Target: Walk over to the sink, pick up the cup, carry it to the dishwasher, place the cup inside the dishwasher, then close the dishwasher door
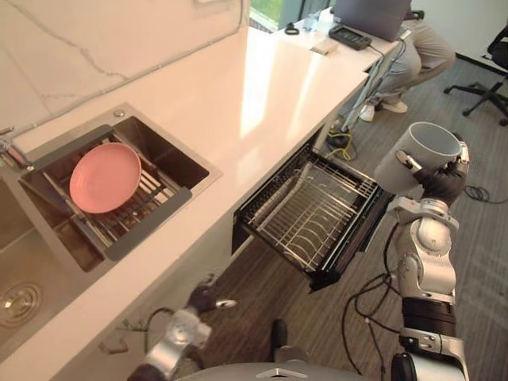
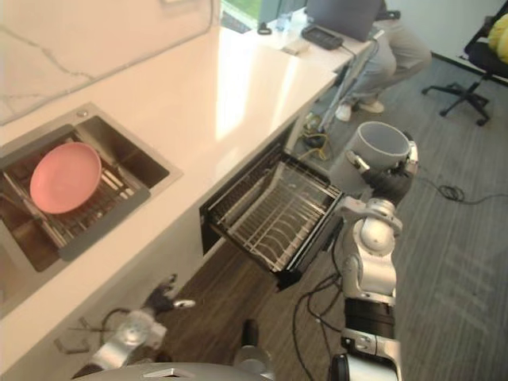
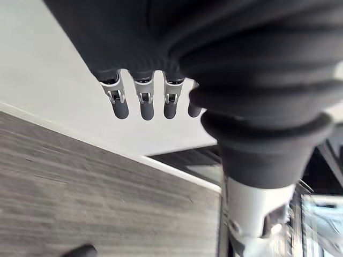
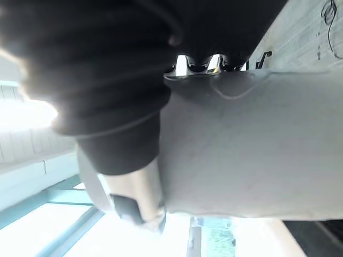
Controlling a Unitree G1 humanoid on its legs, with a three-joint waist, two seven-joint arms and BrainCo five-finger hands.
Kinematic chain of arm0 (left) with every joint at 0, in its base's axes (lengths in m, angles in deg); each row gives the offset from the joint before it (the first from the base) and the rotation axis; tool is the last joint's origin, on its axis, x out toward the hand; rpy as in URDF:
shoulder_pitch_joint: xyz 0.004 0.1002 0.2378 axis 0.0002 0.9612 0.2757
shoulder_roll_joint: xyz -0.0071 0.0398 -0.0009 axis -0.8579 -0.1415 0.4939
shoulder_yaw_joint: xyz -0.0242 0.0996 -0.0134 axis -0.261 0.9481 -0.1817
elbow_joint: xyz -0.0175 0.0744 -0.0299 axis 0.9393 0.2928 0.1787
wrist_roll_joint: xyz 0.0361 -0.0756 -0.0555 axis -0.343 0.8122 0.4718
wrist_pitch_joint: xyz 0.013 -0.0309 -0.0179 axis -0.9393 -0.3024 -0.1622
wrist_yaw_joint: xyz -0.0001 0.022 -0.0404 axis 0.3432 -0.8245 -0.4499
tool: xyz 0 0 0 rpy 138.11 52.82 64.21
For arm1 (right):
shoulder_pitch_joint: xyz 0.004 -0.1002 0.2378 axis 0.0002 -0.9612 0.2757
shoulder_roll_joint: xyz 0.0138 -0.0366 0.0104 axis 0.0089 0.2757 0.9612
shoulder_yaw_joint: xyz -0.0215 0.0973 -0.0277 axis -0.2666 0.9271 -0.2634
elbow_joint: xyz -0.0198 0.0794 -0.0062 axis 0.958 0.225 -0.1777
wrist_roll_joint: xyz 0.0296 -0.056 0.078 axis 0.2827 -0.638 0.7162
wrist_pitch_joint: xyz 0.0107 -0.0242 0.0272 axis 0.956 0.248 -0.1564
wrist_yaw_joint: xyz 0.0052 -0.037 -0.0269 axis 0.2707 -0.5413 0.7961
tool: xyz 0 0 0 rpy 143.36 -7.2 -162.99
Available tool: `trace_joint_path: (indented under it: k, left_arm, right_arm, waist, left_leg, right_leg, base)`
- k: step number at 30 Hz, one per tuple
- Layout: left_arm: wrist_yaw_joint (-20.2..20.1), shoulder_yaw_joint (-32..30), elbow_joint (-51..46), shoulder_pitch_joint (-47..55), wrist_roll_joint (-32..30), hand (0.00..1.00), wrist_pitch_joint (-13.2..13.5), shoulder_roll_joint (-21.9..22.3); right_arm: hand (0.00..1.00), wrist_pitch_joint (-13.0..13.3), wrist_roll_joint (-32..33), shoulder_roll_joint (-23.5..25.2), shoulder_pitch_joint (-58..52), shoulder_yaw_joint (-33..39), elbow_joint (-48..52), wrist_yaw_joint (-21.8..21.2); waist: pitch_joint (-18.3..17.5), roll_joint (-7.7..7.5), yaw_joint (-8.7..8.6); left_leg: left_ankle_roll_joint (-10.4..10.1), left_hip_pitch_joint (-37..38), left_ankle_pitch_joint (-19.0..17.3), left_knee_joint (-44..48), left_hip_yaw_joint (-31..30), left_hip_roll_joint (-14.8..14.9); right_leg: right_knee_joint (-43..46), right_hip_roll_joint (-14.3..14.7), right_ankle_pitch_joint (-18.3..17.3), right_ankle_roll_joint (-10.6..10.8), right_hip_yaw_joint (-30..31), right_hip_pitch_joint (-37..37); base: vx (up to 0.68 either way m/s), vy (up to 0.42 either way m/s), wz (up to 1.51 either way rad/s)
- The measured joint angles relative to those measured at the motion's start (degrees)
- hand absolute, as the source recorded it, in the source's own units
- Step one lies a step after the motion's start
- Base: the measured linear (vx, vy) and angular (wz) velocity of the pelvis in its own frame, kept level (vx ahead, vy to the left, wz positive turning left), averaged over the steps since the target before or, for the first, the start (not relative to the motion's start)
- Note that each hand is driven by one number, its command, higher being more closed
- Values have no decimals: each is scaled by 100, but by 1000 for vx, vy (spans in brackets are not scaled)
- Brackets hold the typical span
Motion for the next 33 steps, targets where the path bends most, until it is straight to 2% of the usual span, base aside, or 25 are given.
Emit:
trace_joint_path:
  k: [4, 7, 10, 12, 15, 20, 22, 25, 29, 33]
  left_arm:
    - [202, -560, 242, 169, 3, 0, 120, -15]
    - [405, -914, 237, 349, 28, 0, 270, 23]
    - [539, -1205, 233, 324, 28, 0, 450, 81]
    - [664, -1394, 222, 273, 26, 0, 557, 113]
    - [761, -1667, 187, 237, 21, 0, 622, 107]
    - [765, -1785, 174, 233, 16, 0, 643, 66]
    - [761, -1776, 194, 244, 16, 0, 625, 50]
    - [758, -1736, 199, 262, 15, 0, 619, 49]
    - [755, -1581, 184, 264, 16, 0, 617, 40]
    - [758, -1343, 174, 268, 31, 0, 622, -9]
  right_arm:
    - [100, -218, -246, -173, 47, -17, -374, -30]
    - [100, -458, -486, -401, 277, -121, -870, -286]
    - [100, -549, -653, -657, 548, -358, -1197, -507]
    - [100, -560, -655, -879, 839, -485, -1419, -666]
    - [100, -634, -654, -974, 1326, -588, -1785, -719]
    - [100, -772, -655, -1232, 1839, -978, -2156, -925]
    - [100, -870, -656, -1435, 2172, -1136, -2538, -1011]
    - [100, -943, -660, -1602, 2438, -1256, -3011, -1087]
    - [100, -1033, -661, -1797, 2851, -1641, -3641, -1202]
    - [100, -1133, -657, -2016, 3128, -1822, -4161, -1215]
  waist:
    - [343, 19, 130]
    - [722, 60, 232]
    - [900, 100, 304]
    - [1140, 170, 316]
    - [1393, 217, 388]
    - [1624, 328, 499]
    - [1812, 428, 563]
    - [1891, 505, 603]
    - [2051, 638, 707]
    - [2119, 780, 724]
  left_leg:
    - [18, -246, -92, 301, -180, 39]
    - [-4, -512, -198, 601, -326, 76]
    - [25, -750, -211, 764, -353, 81]
    - [76, -909, -203, 910, -460, 78]
    - [93, -1041, -196, 1014, -569, 70]
    - [116, -1218, -198, 1078, -667, 46]
    - [150, -1277, -173, 1075, -729, 1]
    - [174, -1405, -110, 1048, -810, -52]
    - [193, -1410, -80, 1021, -864, -89]
    - [206, -1486, 34, 890, -974, -183]
  right_leg:
    - [0, -10, 32, -29, -150, 11]
    - [-1, -11, 37, -70, -278, -37]
    - [-1, -16, 80, -106, -291, -191]
    - [-1, -23, 137, -65, -404, -221]
    - [-1, -19, 177, -64, -488, -250]
    - [0, -30, 185, -67, -578, -331]
    - [0, -64, 192, -64, -631, -352]
    - [0, -96, 208, -60, -717, -434]
    - [1, -116, 208, -60, -751, -427]
    - [1, -180, 219, -63, -862, -492]
  base:
    - [-68, -7, 21]
    - [-81, -8, 17]
    - [-57, -1, 8]
    - [-32, -3, 20]
    - [-7, -7, 18]
    - [1, 6, 10]
    - [-11, 12, 13]
    - [-3, 12, 18]
    - [-3, 1, 5]
    - [-25, 3, 14]
